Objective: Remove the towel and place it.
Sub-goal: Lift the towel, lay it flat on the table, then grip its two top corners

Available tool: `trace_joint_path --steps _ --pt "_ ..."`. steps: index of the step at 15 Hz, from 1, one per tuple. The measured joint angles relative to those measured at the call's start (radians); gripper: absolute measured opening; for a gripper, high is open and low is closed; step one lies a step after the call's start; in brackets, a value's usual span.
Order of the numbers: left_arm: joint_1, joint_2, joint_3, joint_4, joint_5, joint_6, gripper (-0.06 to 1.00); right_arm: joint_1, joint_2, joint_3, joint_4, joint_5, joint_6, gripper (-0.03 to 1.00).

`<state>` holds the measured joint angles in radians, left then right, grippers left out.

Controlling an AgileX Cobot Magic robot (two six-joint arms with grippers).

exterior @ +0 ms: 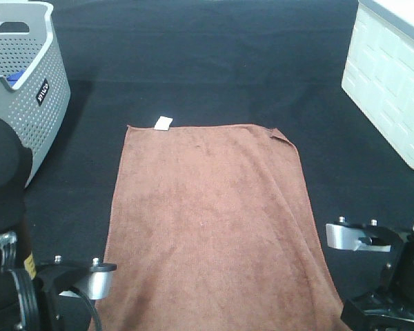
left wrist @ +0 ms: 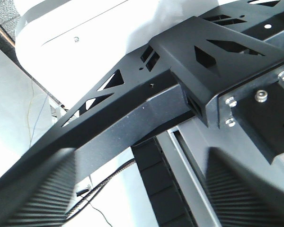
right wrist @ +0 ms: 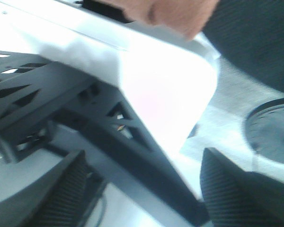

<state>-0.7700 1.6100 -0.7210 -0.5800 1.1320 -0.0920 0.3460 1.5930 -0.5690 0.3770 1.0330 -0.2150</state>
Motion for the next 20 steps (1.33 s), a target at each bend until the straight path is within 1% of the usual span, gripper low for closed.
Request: trace_joint_path --steps 2,3,4,6,7,8,10,12,14,16,18,20 --pt "0.000 0.000 -0.079 0.000 0.006 0.010 0.79 -0.004 -0.046 -0.043 -0.070 -0.037 0.057 0.67" --pt "0.000 0.000 -0.144 0.023 0.002 0.015 0.79 -0.012 -0.083 -0.084 -0.103 -0.062 0.093 0.67" --pt "0.005 0.002 -0.205 0.058 -0.011 0.016 0.79 -0.034 -0.101 -0.133 -0.112 -0.065 0.108 0.67" --pt "0.071 0.019 -0.315 0.139 -0.016 -0.006 0.77 -0.141 -0.108 -0.224 -0.112 -0.044 0.106 0.67" --pt "0.109 0.028 -0.353 0.170 -0.020 -0.012 0.76 -0.196 -0.108 -0.271 -0.098 -0.052 0.105 0.67" --pt "0.142 0.034 -0.380 0.206 -0.048 -0.012 0.76 -0.231 -0.111 -0.311 -0.087 -0.062 0.105 0.67" --pt "0.172 0.036 -0.407 0.291 -0.101 -0.033 0.76 -0.241 -0.131 -0.357 -0.085 -0.071 0.105 0.67" --pt "0.180 0.037 -0.409 0.349 -0.126 -0.046 0.76 -0.241 -0.149 -0.377 -0.082 -0.098 0.104 0.67" --pt "0.224 0.066 -0.451 0.393 -0.142 -0.041 0.76 -0.241 -0.130 -0.389 -0.085 -0.128 0.133 0.67" --pt "0.301 0.132 -0.551 0.410 -0.146 -0.018 0.76 -0.241 -0.056 -0.486 -0.104 -0.117 0.153 0.67" --pt "0.371 0.222 -0.674 0.395 -0.143 0.031 0.75 -0.241 0.037 -0.619 -0.157 -0.106 0.157 0.67" --pt "0.400 0.314 -0.773 0.379 -0.134 0.054 0.75 -0.241 0.140 -0.751 -0.180 -0.068 0.157 0.67"
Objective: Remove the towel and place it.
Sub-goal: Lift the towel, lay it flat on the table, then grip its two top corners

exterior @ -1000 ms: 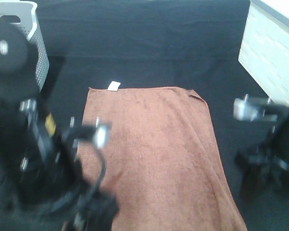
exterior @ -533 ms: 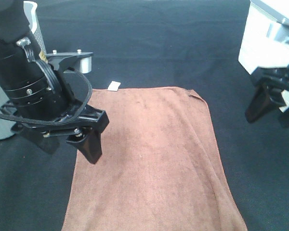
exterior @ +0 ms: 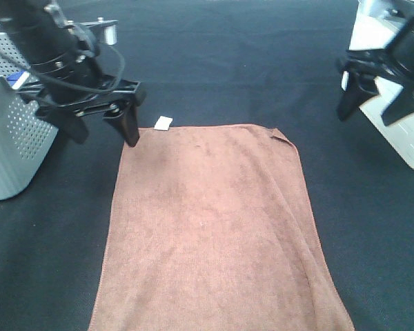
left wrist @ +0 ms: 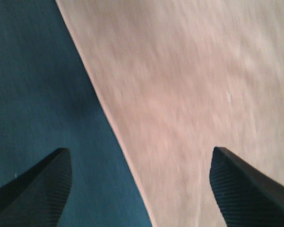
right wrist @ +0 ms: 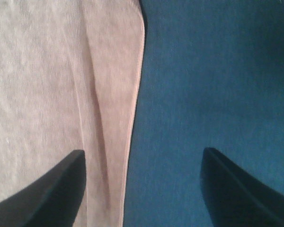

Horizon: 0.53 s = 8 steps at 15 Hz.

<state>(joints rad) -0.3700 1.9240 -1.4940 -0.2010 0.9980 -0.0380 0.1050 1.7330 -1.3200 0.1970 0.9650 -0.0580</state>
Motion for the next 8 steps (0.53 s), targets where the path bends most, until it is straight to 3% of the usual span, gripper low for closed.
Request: trace_joint_path --steps 5,8 --pt "0.002 0.191 -0.213 0.045 -0.008 -0.029 0.75 0.000 0.234 -0.185 -0.013 0.121 0.049 0.67" --pt "0.028 0.292 -0.352 0.052 0.012 -0.051 0.75 0.000 0.307 -0.203 0.008 0.085 0.028 0.67"
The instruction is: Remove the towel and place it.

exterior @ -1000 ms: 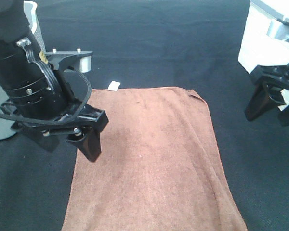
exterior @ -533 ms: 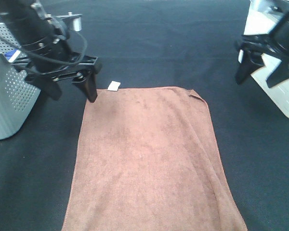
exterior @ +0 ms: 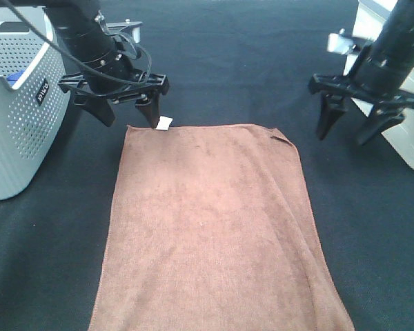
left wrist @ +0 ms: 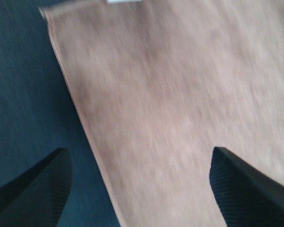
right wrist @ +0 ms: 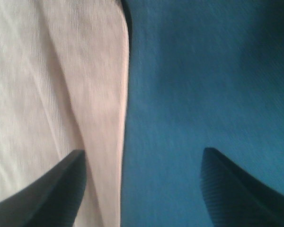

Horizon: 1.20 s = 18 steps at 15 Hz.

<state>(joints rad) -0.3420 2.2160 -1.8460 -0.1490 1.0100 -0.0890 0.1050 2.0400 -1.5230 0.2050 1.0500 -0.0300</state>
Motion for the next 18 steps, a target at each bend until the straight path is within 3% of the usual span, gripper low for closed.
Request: trace_joint_path --steps 3,6,8,11,18 --pt "0.061 0.113 -0.147 -0.014 0.093 0.025 0.75 0.000 0.087 -0.042 0.086 -0.036 -0.106 0.67" --pt "0.112 0.204 -0.239 -0.099 0.160 0.099 0.75 0.000 0.184 -0.136 0.114 -0.043 -0.166 0.67" --pt "0.145 0.240 -0.258 -0.150 0.164 0.119 0.75 0.000 0.234 -0.212 0.114 -0.058 -0.184 0.67" --pt "0.190 0.285 -0.261 -0.162 0.160 0.169 0.75 0.000 0.300 -0.302 0.118 -0.062 -0.212 0.67" --pt "0.190 0.324 -0.272 -0.191 0.133 0.208 0.75 0.000 0.384 -0.329 0.220 -0.082 -0.273 0.67"
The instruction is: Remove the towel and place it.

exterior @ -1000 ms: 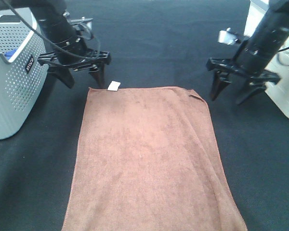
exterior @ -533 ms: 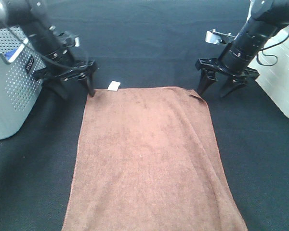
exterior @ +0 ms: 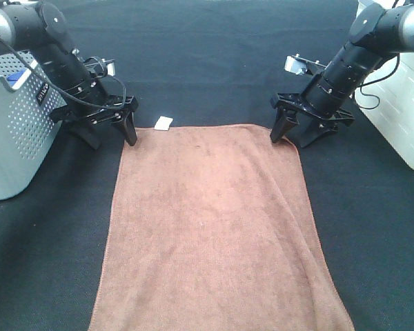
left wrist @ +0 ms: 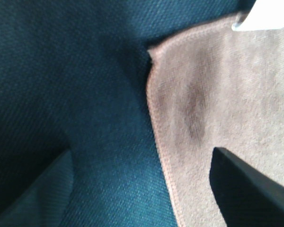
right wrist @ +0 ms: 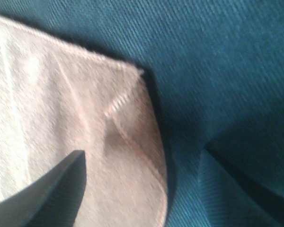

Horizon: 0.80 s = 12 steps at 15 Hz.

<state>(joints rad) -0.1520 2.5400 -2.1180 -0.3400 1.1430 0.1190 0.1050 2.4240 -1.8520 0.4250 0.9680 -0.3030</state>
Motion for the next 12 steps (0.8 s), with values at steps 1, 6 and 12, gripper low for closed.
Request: trace_joint_path --steps 1,6,12 --pt "0.000 0.001 0.000 -0.005 -0.001 0.002 0.75 0.000 0.005 -0.002 0.009 -0.005 0.000 0.67" --pt "-0.040 0.007 0.000 -0.081 -0.099 0.027 0.75 0.066 0.031 -0.014 0.053 -0.147 -0.011 0.67" --pt "-0.069 0.015 0.000 -0.089 -0.132 0.029 0.55 0.104 0.044 -0.023 0.050 -0.199 -0.025 0.61"
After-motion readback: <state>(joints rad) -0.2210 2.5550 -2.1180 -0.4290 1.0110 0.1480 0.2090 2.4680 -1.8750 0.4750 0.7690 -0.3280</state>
